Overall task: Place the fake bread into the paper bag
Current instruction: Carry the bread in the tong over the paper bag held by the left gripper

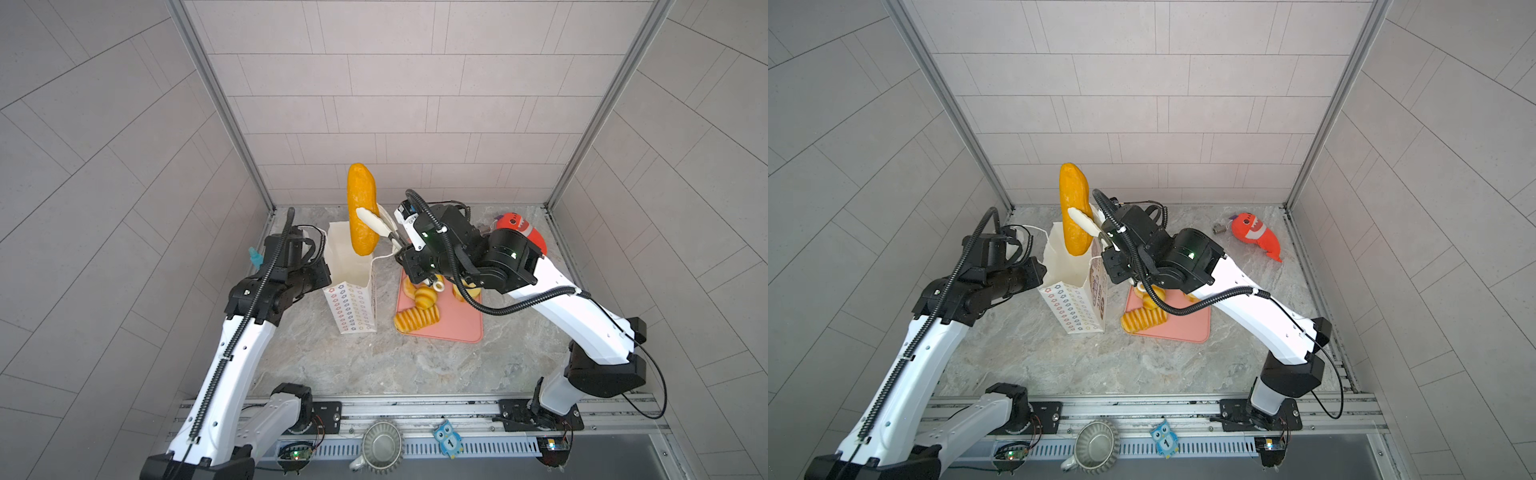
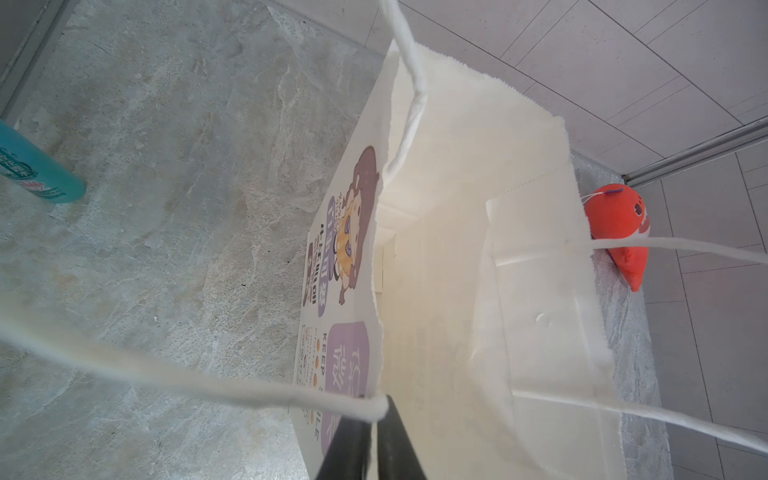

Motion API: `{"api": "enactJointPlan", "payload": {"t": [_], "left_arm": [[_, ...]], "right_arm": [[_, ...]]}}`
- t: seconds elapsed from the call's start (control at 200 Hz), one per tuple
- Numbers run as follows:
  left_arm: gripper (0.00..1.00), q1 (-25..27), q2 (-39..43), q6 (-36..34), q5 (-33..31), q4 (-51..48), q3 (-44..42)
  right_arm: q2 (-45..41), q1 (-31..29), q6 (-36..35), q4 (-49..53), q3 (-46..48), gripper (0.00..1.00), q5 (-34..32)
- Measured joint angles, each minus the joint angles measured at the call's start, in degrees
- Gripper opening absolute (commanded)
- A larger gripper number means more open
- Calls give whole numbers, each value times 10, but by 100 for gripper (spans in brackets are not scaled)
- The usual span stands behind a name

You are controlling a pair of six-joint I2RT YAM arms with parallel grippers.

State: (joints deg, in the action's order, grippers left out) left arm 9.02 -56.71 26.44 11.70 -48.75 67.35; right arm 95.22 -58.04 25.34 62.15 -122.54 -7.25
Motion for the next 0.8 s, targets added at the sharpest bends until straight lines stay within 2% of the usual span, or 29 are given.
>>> {"api": "enactJointPlan", "payload": {"t": [0.801], "left_arm": [[14,-2,9,10,5,6,-14]], "right_arm": [[77,-26,-14,16,-35,26,-35]]}}
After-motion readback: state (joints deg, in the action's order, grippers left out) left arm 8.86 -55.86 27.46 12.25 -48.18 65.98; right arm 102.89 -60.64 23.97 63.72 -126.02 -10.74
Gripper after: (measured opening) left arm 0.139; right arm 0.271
